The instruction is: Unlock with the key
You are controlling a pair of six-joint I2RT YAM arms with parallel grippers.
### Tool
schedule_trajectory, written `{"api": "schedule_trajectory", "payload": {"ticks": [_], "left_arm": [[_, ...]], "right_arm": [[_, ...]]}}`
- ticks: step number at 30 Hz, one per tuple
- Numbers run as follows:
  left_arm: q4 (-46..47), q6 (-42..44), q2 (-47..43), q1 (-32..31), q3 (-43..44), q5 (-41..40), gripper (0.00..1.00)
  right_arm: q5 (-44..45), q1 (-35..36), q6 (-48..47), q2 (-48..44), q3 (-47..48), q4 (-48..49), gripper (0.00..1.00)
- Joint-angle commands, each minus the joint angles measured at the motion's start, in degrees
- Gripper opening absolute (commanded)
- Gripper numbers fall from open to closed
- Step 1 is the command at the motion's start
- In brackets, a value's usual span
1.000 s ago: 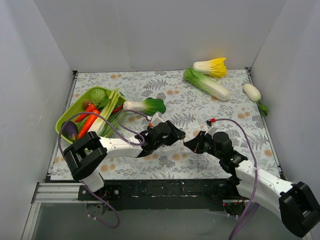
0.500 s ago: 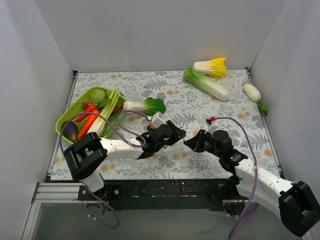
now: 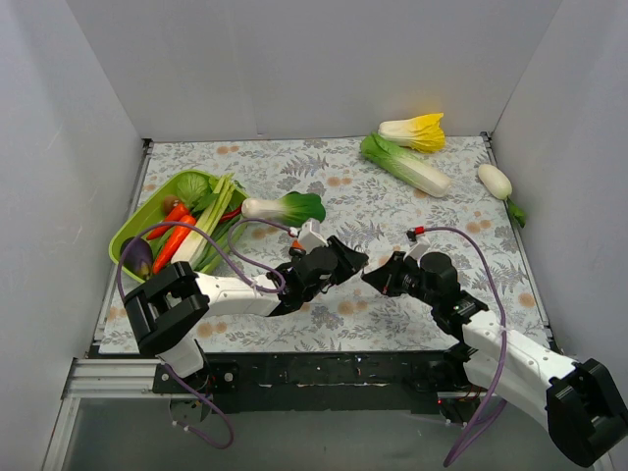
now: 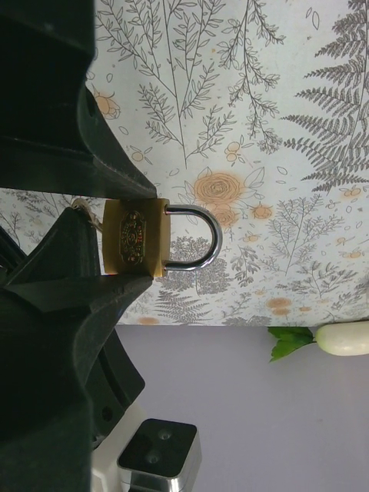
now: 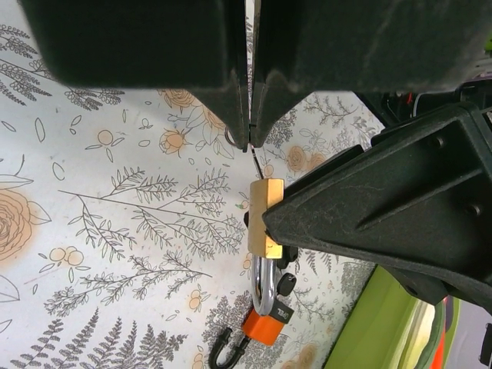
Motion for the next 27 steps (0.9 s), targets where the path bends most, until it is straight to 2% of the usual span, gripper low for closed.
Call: {"api": "schedule_trajectory", "payload": {"ticks": [1,18,27], "left_arm": [[-0.1,1.7,-3.8,-3.9,-1.5,7.0,0.00],[-3.6,8.7,-4.4,-3.9,-0.9,3.5,0.00],[0.0,12.7,-4.4,-4.4,-2.2,4.1,0.00]], "right_arm": [[5.8,-2.7,-1.7,-0.9,5.0,7.0,0.01],[5.2,-3.2,-2.6,-4.7,5.7,1.0,0.01],[3.6,-3.4,-2.0,-4.6,5.8,0.6,0.01]]}}
